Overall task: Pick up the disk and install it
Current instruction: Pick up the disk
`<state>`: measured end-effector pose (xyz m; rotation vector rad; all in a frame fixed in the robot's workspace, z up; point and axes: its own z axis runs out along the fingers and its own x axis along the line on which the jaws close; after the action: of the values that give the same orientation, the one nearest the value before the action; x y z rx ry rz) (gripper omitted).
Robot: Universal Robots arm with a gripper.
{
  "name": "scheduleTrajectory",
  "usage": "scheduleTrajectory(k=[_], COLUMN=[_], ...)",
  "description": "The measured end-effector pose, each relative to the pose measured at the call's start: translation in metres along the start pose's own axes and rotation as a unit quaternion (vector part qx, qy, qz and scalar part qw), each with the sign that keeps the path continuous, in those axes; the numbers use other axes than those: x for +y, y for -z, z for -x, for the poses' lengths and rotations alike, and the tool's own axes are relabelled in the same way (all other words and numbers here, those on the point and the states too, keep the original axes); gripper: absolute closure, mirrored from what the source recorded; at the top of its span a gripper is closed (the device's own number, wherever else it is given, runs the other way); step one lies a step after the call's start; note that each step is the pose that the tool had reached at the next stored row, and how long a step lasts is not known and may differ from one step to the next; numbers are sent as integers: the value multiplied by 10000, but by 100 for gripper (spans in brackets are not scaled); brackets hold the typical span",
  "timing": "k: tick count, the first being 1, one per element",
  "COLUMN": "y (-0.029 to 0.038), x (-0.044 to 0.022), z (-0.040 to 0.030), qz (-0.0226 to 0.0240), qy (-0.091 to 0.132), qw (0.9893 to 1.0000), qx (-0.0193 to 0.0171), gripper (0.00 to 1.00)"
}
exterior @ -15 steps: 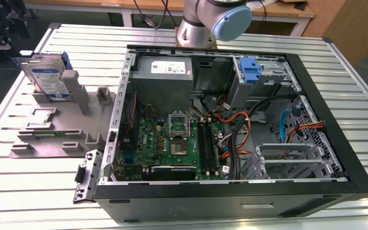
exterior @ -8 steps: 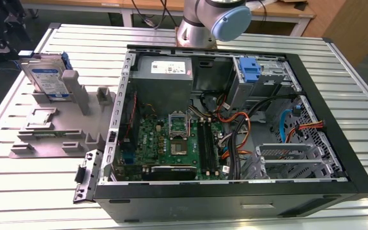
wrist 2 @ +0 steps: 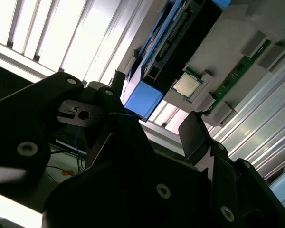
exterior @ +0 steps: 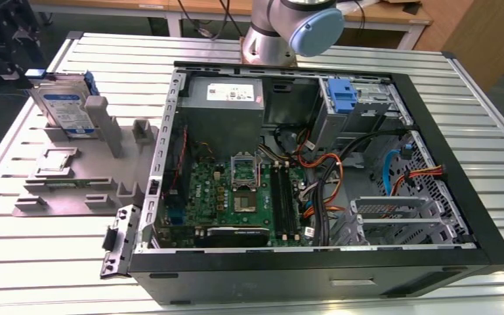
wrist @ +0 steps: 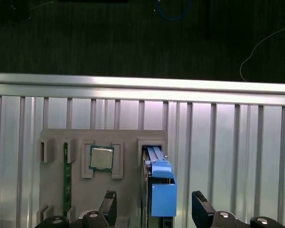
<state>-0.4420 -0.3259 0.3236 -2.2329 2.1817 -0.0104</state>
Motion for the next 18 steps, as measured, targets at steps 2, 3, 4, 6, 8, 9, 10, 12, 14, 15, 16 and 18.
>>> scheduleTrajectory(k=[2,3,4,6,8,9,10,12,14,15,16,18], y=[-38,-56,-74,-109,-137,-149,-162,-192,-218,-228,-235,-236], x=[-2,-3,-3,-3,-2,-2,-2,-1,-2,-2,-2,-1], z=[-1,-1,-1,-1,3,7,11,19,29,32,34,34], qz=[1,3,7,14,15,15,15,14,14,14,15,16], qy=[0,0,0,-1,-19,-39,-54,-76,-108,-120,-125,-127], qw=[10000,10000,10000,10000,10000,10000,10000,10000,9999,9999,9999,9999], qx=[0,-1,-1,-3,-5,-5,-5,-7,-7,-7,-7,-7], gripper=[28,28,28,28,28,28,28,28,28,28,28,28])
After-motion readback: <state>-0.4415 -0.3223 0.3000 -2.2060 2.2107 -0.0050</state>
